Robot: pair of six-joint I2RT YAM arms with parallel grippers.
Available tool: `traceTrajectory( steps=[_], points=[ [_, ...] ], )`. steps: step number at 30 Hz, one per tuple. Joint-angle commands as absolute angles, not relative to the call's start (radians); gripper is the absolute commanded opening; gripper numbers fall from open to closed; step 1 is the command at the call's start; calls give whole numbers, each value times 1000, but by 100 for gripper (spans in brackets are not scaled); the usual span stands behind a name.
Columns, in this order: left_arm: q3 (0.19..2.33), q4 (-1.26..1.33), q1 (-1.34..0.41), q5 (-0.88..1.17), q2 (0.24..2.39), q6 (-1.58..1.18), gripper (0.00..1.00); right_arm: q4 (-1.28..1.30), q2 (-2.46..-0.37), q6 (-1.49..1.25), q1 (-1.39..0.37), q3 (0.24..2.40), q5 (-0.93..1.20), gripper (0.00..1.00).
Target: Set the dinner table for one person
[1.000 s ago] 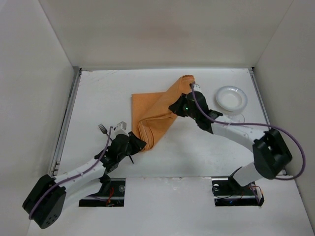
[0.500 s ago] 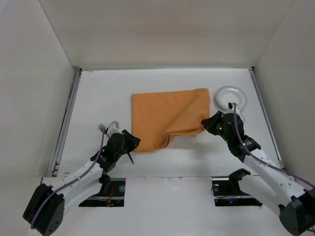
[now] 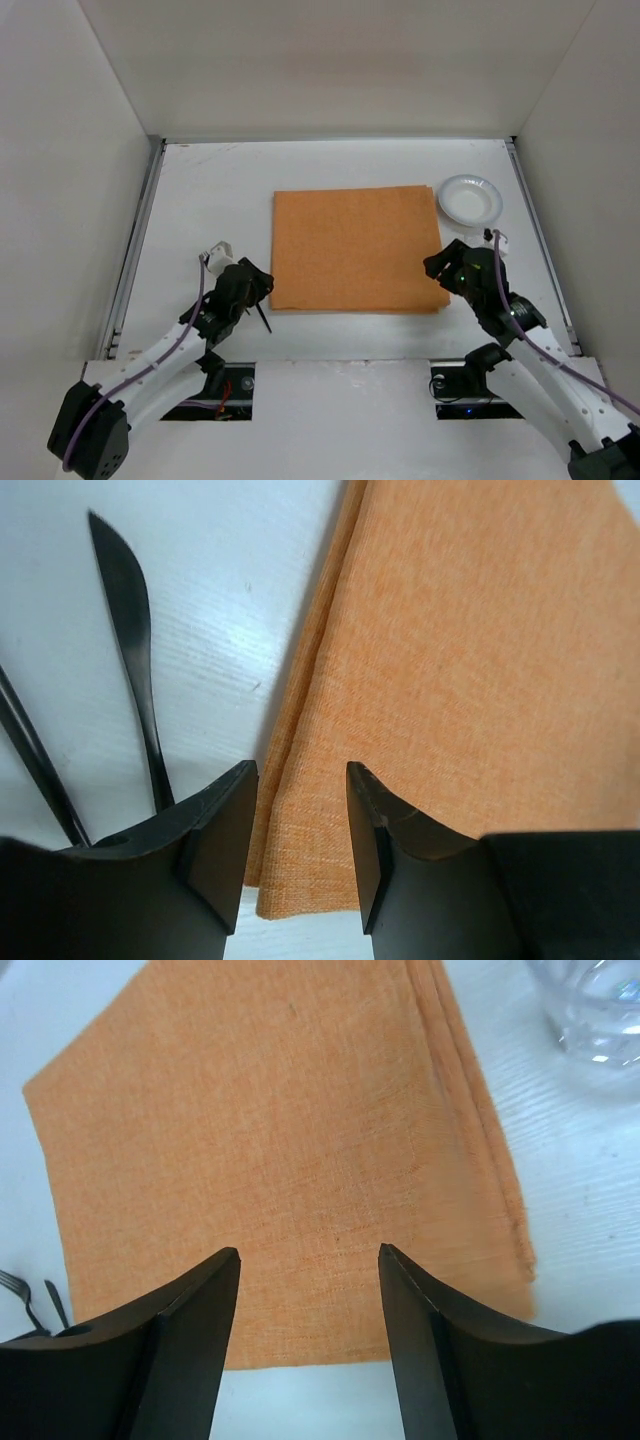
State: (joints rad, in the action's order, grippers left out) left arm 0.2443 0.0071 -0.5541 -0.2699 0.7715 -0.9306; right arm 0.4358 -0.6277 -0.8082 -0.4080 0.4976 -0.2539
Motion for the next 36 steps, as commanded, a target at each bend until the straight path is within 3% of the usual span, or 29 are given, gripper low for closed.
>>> traceTrajectory(
  steps=[1,5,10,12,17,25,36],
  points=[
    [327,-32,-551,-328,744,-896,38,497,-566,-809,-418,566,-386,64],
    [385,30,-593,-299,869,-897,39,428,-646,-805,-441,557,-339,64],
    [445,208,-718,-249,1098,-971,39,157,-903,-833,-589,508,-241,32],
    [465,267,-742,-244,1184,-988,38,89,-1013,-839,-629,518,-247,28],
    [434,331,-668,-212,1307,-1048,35,18,-1262,-830,-656,591,-253,28],
    [265,278,-490,-206,1180,-1051,35,-80,-1449,-842,-697,630,-210,29],
    [313,319,-369,-198,1242,-1034,36,-129,-1661,-839,-697,790,-147,29]
  ],
)
